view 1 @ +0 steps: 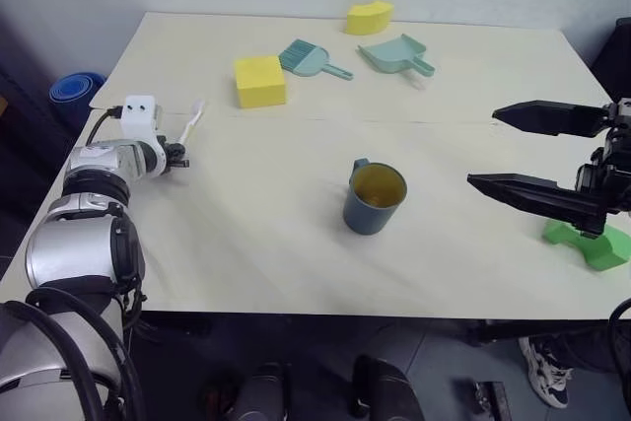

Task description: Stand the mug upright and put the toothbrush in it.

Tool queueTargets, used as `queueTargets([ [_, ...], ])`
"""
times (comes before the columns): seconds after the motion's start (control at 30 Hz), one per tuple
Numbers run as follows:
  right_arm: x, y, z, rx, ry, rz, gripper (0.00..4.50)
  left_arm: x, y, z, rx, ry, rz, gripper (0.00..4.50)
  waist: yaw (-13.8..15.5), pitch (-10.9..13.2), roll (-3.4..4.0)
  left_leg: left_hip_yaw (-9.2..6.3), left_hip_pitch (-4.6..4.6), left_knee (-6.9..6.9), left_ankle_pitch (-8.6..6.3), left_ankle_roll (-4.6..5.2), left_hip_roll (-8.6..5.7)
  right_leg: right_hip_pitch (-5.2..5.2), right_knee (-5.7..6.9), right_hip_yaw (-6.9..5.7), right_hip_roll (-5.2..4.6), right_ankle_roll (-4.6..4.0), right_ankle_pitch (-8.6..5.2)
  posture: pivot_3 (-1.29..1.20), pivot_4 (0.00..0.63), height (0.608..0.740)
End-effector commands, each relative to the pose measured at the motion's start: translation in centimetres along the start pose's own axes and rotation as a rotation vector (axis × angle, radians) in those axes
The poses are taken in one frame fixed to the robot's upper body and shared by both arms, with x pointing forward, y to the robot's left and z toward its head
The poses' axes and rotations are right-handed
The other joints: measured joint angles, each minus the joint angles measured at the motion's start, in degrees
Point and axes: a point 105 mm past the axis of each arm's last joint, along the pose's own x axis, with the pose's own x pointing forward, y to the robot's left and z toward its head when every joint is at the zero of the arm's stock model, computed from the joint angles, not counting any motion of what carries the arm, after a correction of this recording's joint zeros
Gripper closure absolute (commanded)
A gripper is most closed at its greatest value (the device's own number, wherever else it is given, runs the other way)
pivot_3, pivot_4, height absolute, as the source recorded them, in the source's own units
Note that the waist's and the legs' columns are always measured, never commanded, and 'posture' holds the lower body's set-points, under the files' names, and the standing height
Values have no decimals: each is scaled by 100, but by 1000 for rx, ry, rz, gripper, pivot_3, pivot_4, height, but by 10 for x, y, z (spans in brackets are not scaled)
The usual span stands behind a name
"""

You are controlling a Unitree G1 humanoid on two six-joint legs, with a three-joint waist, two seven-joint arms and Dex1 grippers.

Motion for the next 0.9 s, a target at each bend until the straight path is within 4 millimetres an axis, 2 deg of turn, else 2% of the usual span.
queueTargets([
  [0.03, -6, 1, 12, -50, -19, -16, 0, -1, 1, -1, 3, 10, -4, 4267, -2, 0, 0, 0, 0, 0, 0, 0, 0, 0, 0, 0, 0, 0, 0, 0, 150, 740],
  [0.2, -7, 0, 10, -42, -17, -17, 0, -1, -6, 6, 15, -10, -37, 4267, 0, 0, 0, 1, 1, 0, 0, 0, 0, 0, 1, 1, 0, 0, 0, 0, 150, 740],
  [0.33, -10, 0, 0, 13, 21, -26, 0, -7, -21, 46, -81, -184, -119, 4267, 13, 0, -1, 0, 0, 0, 0, 0, 0, 0, 1, 0, 0, 0, 0, 0, 150, 740],
  [0.5, -19, 0, -12, 75, 45, -64, 0, -35, -76, 116, -166, -468, -448, 4267, 25, 18, -33, -5, -10, 4, 0, 0, 1, -1, 0, -6, 0, 1, 1, 0, 150, 740],
  [0.63, -22, -3, -20, 90, 49, -118, 0, -67, -115, 152, -194, -691, -669, 4267, 1, 19, -36, -5, -8, 7, 0, 1, 1, 0, -1, -4, -2, 3, 2, 0, 150, 740],
  [0.67, -22, -3, -21, 91, 48, -127, 0, -75, -125, 155, -187, -733, -712, 4267, -3, 19, -36, -5, -7, 6, 0, 1, 1, 0, -1, -4, -2, 3, 2, 0, 150, 740],
  [0.73, -23, -3, -24, 99, 50, -146, 0, -96, -157, 149, -159, -791, -848, 4267, -18, 18, -35, -3, -2, 6, 0, 0, 2, 0, 5, 3, -3, 3, 2, 0, 150, 740],
  [0.77, -23, -2, -26, 103, 52, -149, 0, -104, -171, 141, -155, -803, -899, 4267, -15, 18, -35, -1, 5, 5, 0, 0, 4, 1, 9, 8, -3, 3, 2, 0, 150, 740],
  [0.87, -24, 0, -28, 110, 57, -152, 0, -117, -190, 126, -164, -811, -954, 4267, -8, 19, -35, -5, 0, 18, 0, 0, 5, 1, 14, 9, -3, 2, 2, 0, 150, 740],
  [0.9, -25, -2, -31, 117, 69, -167, 0, -121, -204, 112, -112, -800, -980, 4267, -8, 19, -35, -3, -2, 20, 0, 0, 4, 0, 11, 10, -2, 2, 2, 0, 150, 740],
])
